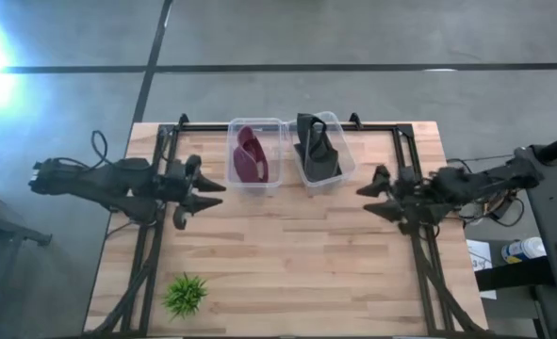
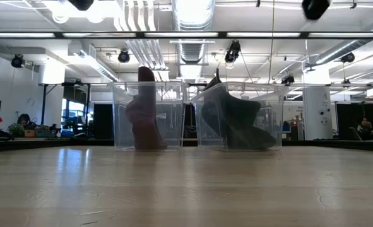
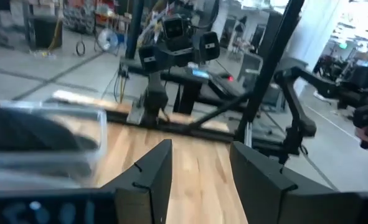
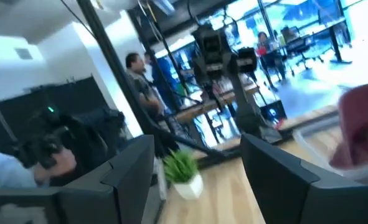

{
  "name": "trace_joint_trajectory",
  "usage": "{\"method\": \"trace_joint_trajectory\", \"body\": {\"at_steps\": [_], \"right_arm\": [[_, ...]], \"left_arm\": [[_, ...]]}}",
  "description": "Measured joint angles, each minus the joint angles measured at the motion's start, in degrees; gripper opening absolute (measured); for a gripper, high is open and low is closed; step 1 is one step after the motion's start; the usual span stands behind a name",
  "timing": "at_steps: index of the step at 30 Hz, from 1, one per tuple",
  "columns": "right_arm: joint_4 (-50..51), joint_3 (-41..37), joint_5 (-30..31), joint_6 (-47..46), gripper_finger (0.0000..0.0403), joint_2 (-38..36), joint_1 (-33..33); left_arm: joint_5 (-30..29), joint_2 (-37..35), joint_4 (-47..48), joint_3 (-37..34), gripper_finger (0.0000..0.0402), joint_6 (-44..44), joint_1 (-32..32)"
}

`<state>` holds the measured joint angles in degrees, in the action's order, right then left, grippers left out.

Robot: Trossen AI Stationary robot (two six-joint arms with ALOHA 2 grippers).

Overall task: Pick & Place hat
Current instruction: Return to Home Position

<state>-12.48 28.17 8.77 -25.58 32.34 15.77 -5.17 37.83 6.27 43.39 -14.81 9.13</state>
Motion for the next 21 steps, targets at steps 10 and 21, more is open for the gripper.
{"method": "trace_joint_trajectory", "body": {"at_steps": [10, 21], "right_arm": [[0.10, -9.99, -15.39, 0.14, 0.0237, -2.11, -13.04], [-9.06, -16.81, -21.48, 5.97, 0.0242, -7.74, -19.28]], "left_arm": [[2.94, -16.74, 0.30, -13.97, 0.0155, -1.99, -1.79], [-9.33, -37.70, -0.40, -28.01, 0.0155, -7.31, -1.78]]}}
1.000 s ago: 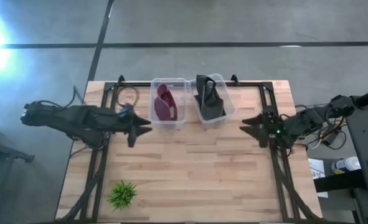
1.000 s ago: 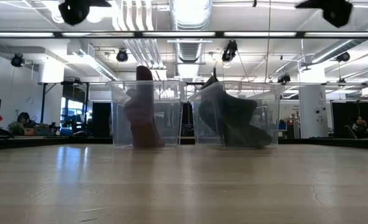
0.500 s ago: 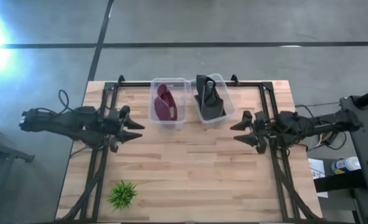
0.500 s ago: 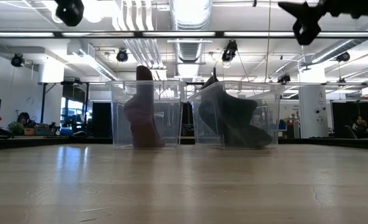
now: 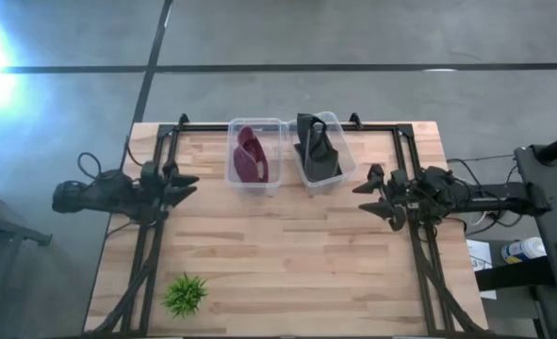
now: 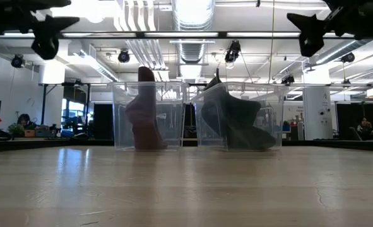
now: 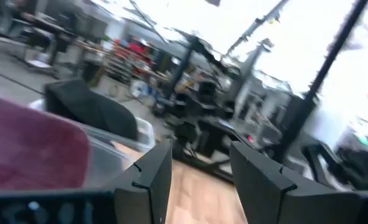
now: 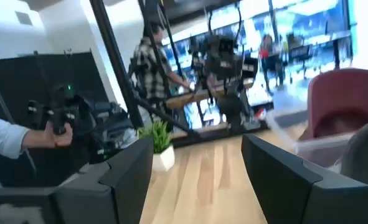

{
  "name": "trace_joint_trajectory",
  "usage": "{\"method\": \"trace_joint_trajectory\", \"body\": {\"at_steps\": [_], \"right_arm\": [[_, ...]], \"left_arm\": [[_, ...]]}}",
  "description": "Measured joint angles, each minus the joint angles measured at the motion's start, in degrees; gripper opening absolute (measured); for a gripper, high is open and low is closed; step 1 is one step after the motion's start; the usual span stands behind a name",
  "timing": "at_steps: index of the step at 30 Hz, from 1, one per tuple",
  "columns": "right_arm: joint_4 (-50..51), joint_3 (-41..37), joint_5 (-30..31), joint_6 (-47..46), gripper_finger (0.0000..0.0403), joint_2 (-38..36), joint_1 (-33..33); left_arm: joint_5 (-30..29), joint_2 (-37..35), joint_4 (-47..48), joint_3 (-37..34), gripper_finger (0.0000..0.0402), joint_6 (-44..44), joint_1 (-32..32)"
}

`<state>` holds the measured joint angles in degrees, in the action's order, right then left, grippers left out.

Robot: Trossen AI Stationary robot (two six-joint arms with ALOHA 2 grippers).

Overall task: Pick & Place hat
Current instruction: Return to Home Position

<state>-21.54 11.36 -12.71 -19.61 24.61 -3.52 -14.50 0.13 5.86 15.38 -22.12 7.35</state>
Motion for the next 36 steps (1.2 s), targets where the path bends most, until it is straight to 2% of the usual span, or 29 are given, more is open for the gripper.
{"method": "trace_joint_trajectory", "body": {"at_steps": [2, 5, 11, 15, 22, 26, 30, 32, 34, 36], "right_arm": [[-1.71, -1.52, 0.02, 0.14, 0.0241, -0.77, -0.73], [-1.71, -3.36, 0.63, -0.10, 0.0238, -1.71, -1.98], [-1.33, -7.39, 1.11, 0.36, 0.0241, -1.95, -2.77], [-1.34, -10.69, 1.14, 0.30, 0.0244, -1.99, -2.77], [9.42, -10.85, 1.22, 0.23, 0.0239, -1.97, -2.78], [14.04, -10.85, 1.27, 0.21, 0.0237, -1.95, -2.77], [16.27, -10.85, 1.25, 0.17, 0.0242, -1.94, -2.77], [17.07, -10.85, 1.23, 0.17, 0.0245, -1.95, -2.76], [17.07, -10.85, 1.25, 0.17, 0.0247, -1.95, -2.77], [17.03, -10.85, 1.22, 0.17, 0.0247, -1.95, -2.77]], "left_arm": [[-3.38, -0.03, -0.80, -1.74, 0.0155, -1.08, -0.08], [-4.92, 1.19, -1.72, -2.98, 0.0155, -2.17, -0.12], [-11.97, 1.30, -1.09, -7.10, 0.0155, -1.96, -0.13], [-12.39, 1.50, -0.91, -10.35, 0.0155, -1.93, -0.13], [-12.16, 3.26, -5.12, -12.83, 0.0155, -1.91, -0.13], [-12.09, -0.02, -3.50, -12.73, 0.0155, -2.67, -0.93], [-10.75, -0.08, -3.80, -12.88, 0.0155, -3.29, -3.65], [-8.87, -0.08, -4.40, -13.10, 0.0155, 0.73, -5.26], [-4.10, -0.08, -6.67, -13.79, 0.0155, 8.03, -7.26], [4.03, -0.08, -8.87, -14.76, 0.0155, 13.18, -9.49]]}}
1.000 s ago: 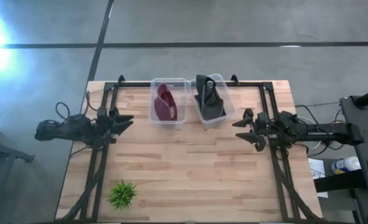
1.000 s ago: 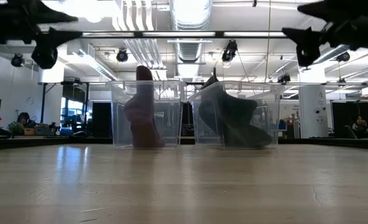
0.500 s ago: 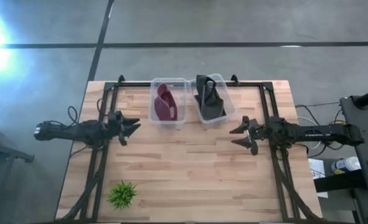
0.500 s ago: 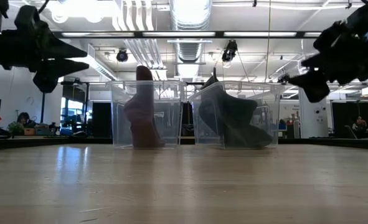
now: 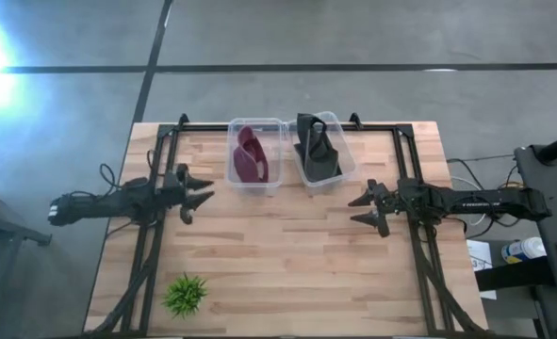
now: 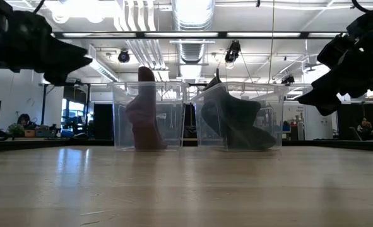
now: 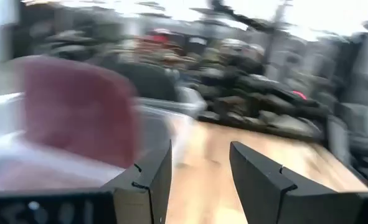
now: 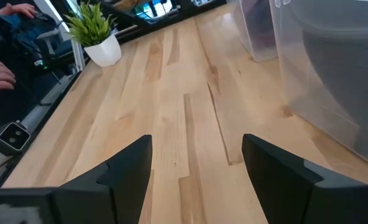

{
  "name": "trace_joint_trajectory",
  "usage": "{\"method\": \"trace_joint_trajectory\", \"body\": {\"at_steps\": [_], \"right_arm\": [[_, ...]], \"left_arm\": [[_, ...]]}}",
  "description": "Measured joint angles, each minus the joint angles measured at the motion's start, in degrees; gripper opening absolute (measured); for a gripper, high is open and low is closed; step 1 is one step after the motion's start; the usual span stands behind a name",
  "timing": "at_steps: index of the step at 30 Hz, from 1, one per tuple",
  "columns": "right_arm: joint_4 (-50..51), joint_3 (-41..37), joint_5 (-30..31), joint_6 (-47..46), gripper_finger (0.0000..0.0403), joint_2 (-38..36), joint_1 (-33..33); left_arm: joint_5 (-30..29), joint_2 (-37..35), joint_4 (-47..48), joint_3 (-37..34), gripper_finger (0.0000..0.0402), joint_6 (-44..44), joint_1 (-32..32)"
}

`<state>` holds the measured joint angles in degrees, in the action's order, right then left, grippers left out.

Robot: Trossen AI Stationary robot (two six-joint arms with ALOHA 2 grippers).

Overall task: Pick & Place hat
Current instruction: Return to Home Position

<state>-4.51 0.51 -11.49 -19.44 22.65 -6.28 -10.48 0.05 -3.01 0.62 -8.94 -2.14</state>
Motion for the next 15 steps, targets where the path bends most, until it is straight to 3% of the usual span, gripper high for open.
{"method": "trace_joint_trajectory", "body": {"at_steps": [3, 5, 8, 15], "right_arm": [[-0.01, 0.00, 0.01, 0.00, 0.0244, -0.02, 0.00], [-0.01, 0.00, 0.02, 0.00, 0.0242, -0.01, 0.00], [-0.04, 0.00, 0.00, 0.00, 0.0243, -0.02, 0.00], [-0.05, 0.00, 0.00, 0.00, 0.0249, -0.02, 0.00]], "left_arm": [[15.81, 0.00, 0.20, -0.15, 0.0155, 3.92, -3.03], [23.34, 0.00, 0.45, -0.13, 0.0155, 4.00, -3.72], [23.51, 0.00, 0.56, -0.14, 0.0155, 4.12, -2.70], [15.68, 0.93, 1.31, -0.17, 0.0155, 5.41, -1.98]]}}
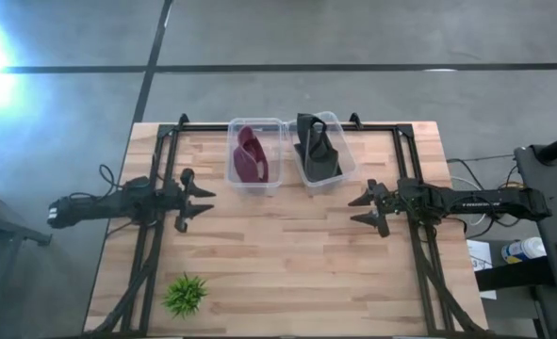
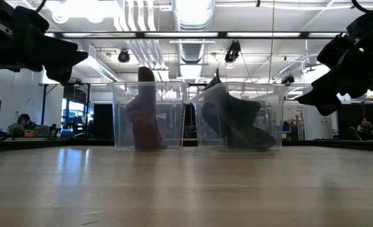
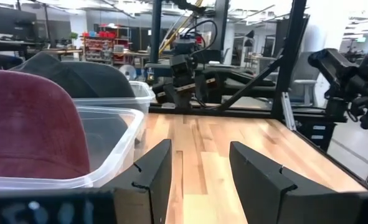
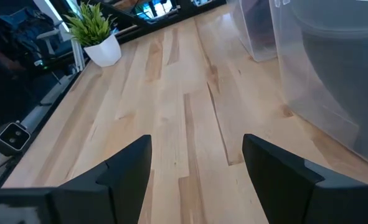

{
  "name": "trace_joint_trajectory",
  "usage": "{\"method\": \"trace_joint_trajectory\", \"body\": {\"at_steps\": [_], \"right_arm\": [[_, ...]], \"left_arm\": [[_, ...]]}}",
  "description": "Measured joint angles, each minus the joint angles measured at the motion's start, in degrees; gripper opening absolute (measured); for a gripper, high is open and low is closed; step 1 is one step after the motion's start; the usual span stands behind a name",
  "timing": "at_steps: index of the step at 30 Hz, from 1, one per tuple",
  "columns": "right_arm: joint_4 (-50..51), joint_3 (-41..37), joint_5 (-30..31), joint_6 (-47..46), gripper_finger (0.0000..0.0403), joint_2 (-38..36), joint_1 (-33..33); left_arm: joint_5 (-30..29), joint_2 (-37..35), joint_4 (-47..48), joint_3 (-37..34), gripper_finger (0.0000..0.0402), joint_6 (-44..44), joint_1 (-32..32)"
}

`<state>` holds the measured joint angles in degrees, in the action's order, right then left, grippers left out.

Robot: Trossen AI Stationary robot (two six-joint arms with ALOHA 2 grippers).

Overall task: Pick & Place hat
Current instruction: Return to Home Position

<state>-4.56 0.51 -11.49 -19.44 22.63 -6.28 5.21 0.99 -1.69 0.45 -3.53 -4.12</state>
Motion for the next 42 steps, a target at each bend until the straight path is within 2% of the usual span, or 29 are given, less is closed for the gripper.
{"method": "trace_joint_trajectory", "body": {"at_steps": [20, 24, 33, 42], "right_arm": [[0.19, 0.00, -0.58, 0.00, 0.0248, -0.60, 0.09], [2.33, 0.02, -0.39, 0.52, 0.0243, -5.18, 2.74], [2.20, 0.07, -0.55, 11.93, 0.0249, -20.16, 6.56], [2.23, 0.07, -0.52, 19.42, 0.0246, -22.62, 6.54]], "left_arm": [[-0.39, 0.29, 0.02, -0.07, 0.0155, -0.11, 0.05], [-0.41, 0.36, 0.02, -0.07, 0.0155, -0.14, 0.05], [-0.41, 0.53, 0.02, -0.09, 0.0155, -0.12, 0.04], [-0.39, 0.55, 0.02, -0.09, 0.0155, -0.14, 0.04]]}}
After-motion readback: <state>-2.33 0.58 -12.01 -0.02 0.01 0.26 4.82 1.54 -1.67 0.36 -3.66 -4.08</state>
